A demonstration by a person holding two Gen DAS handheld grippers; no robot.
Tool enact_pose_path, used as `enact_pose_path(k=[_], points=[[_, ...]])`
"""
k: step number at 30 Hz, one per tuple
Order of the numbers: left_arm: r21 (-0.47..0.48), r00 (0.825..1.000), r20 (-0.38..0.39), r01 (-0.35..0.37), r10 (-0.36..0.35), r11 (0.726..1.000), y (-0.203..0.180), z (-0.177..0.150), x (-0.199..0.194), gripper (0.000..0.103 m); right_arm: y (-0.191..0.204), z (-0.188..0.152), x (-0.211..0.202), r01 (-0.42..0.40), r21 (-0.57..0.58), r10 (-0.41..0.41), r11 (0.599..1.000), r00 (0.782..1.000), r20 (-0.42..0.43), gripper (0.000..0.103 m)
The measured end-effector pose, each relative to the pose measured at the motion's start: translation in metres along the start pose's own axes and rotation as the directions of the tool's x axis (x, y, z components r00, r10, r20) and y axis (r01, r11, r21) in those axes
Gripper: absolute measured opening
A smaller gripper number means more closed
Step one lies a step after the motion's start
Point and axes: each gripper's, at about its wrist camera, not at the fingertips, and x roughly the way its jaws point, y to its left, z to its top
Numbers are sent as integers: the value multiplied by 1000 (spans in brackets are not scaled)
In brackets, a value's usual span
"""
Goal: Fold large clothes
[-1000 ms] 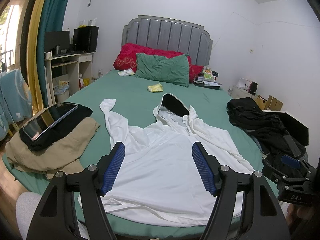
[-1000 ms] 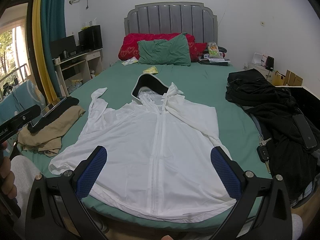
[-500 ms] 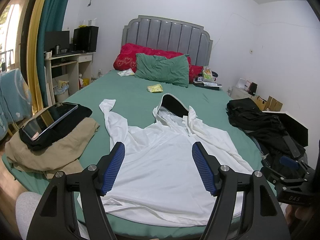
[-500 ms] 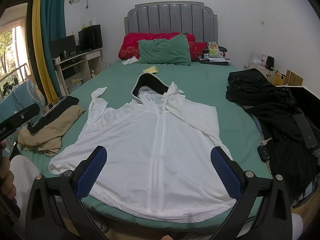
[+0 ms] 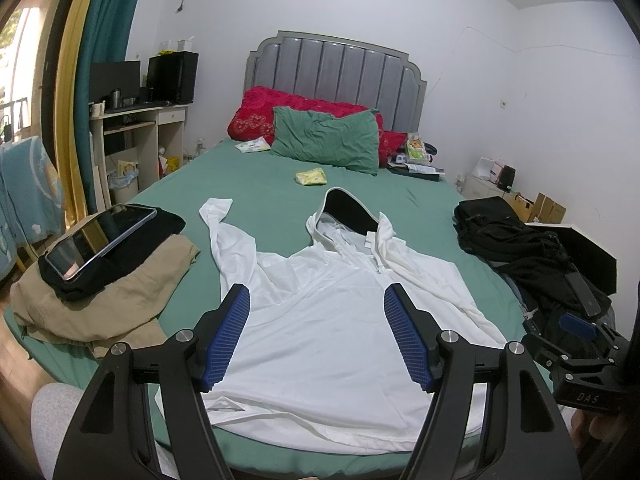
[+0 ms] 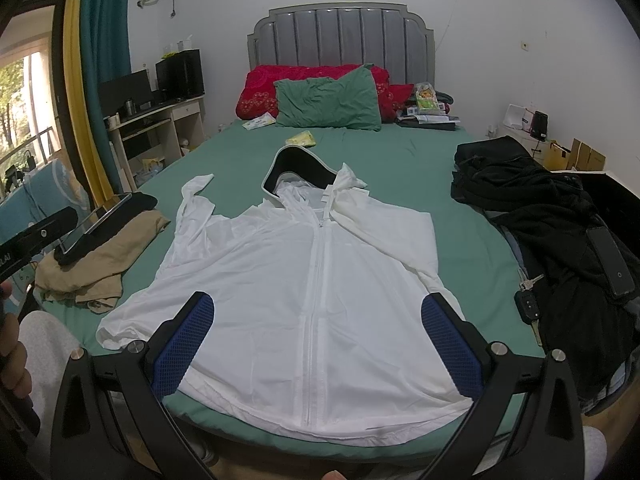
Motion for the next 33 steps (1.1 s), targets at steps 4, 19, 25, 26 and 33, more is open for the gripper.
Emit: enact_pose_path(k=[4, 19, 25, 26, 33], points=[[0, 1000, 1, 0, 0, 1000, 0, 0, 0, 73, 0, 0, 0, -1, 0, 1, 1000, 1000, 0, 102], [-47, 998, -18, 53, -54, 997, 5, -1, 7, 73, -2, -2, 9, -14, 2, 14, 1000, 1000, -20, 102], [23, 994, -88, 68, -65, 997, 2, 0, 43, 73, -13, 3, 43, -31, 4, 31, 1000, 998, -58, 102], [44, 993, -103, 67, -62, 997, 1, 2, 54, 73, -17, 6, 51, -29, 0, 29, 1000, 998, -64, 102], [21, 976, -188, 118, -112, 993, 20, 14, 139, 84, -43, 37, 120, -46, -29, 43, 999, 994, -101, 102]])
